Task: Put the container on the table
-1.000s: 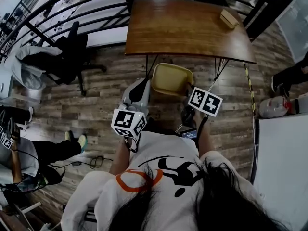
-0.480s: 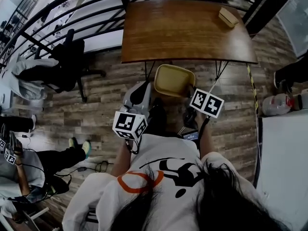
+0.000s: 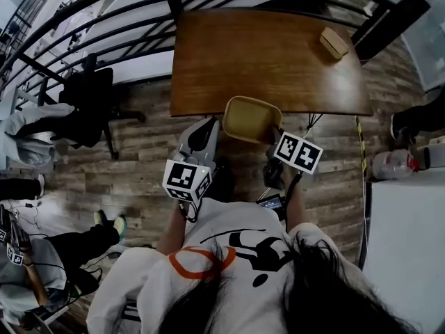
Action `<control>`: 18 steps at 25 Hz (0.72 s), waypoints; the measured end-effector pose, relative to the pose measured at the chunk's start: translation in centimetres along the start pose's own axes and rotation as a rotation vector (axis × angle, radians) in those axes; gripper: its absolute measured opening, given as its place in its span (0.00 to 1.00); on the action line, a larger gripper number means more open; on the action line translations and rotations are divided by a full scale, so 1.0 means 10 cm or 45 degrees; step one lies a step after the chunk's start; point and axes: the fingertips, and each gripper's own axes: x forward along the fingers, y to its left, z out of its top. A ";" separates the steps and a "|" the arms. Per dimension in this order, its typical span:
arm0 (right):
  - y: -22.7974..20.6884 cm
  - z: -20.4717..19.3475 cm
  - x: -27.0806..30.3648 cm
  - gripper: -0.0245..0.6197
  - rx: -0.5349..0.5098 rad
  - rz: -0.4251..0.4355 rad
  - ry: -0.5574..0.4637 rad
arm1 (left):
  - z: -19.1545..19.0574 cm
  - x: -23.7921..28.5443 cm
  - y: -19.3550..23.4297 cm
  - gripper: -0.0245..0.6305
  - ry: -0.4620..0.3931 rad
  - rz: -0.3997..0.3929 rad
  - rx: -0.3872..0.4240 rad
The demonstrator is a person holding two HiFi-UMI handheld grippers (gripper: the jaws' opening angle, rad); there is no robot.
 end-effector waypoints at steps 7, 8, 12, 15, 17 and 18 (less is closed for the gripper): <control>0.17 0.47 0.52 0.09 0.001 -0.039 0.001 | 0.15 0.60 0.53 0.04 0.001 -0.050 0.007; 0.18 0.54 0.59 0.09 -0.001 -0.047 -0.001 | 0.16 0.70 0.59 0.04 -0.001 -0.060 0.007; 0.22 0.79 0.82 0.09 -0.006 -0.074 -0.013 | 0.22 0.99 0.81 0.04 -0.010 -0.093 0.017; 0.25 0.97 0.96 0.09 -0.023 -0.089 -0.021 | 0.26 1.15 0.94 0.04 -0.017 -0.102 0.017; 0.24 1.07 1.02 0.09 -0.034 -0.097 -0.017 | 0.27 1.24 0.98 0.04 -0.013 -0.103 0.006; 0.23 1.11 1.04 0.09 -0.041 -0.102 -0.013 | 0.26 1.27 0.99 0.04 -0.011 -0.102 -0.001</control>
